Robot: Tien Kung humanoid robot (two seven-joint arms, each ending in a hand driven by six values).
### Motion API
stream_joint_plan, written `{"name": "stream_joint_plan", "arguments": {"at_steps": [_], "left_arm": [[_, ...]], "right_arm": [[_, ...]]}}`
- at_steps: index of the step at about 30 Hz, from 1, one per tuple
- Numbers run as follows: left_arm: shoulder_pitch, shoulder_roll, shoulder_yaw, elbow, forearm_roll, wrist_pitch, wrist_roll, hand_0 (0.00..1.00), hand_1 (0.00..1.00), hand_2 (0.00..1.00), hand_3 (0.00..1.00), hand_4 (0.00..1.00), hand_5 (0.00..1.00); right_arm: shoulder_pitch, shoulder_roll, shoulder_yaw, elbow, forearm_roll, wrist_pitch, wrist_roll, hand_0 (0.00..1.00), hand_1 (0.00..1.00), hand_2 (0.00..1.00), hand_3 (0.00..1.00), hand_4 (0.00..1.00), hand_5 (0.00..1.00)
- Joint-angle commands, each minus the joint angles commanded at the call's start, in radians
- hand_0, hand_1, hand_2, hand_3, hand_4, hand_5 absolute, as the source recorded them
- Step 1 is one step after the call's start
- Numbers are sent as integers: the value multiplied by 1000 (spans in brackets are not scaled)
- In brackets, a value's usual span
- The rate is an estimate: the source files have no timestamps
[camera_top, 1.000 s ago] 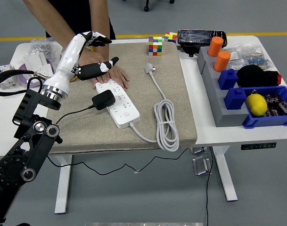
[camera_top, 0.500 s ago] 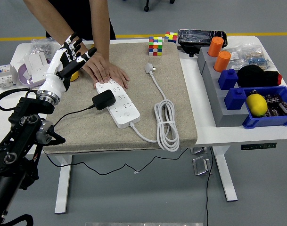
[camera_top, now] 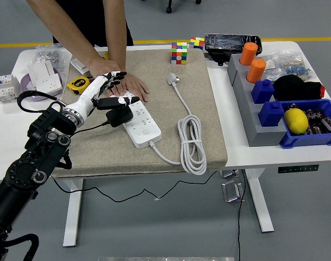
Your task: Pick up the plug,place it near the board,insert it into the board,press the button
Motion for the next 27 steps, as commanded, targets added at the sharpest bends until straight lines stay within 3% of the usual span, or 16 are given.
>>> {"name": "stream_joint_plan", "arguments": {"at_steps": [7, 12, 23, 24, 27], "left_arm": [[-10, -8, 28, 52, 292, 75, -17, 780, 813, 762, 832, 998, 295], [-15, -16, 32, 96, 491, 86, -15, 762, 806, 750, 810, 998, 321], [-10, -24, 26, 132, 509, 105, 13, 727, 754, 690, 758, 998, 375], [-10, -25, 24, 134, 509, 109, 14, 635, 629, 472, 537, 903, 437], [-13, -28, 17, 148, 509, 122, 14, 635, 629, 472, 537, 903, 437]], "right_arm": [[2, 0, 4, 0, -2, 0, 1, 781, 739, 731, 756, 998, 998], [5, 0, 7, 1, -6, 0, 1, 782, 739, 732, 756, 998, 998], [4, 1, 7, 0, -8, 2, 1, 782, 739, 732, 756, 998, 998], [4, 1, 7, 0, -8, 2, 1, 782, 739, 732, 756, 998, 998], [4, 0, 4, 0, -8, 3, 1, 782, 739, 732, 756, 998, 998]]}}
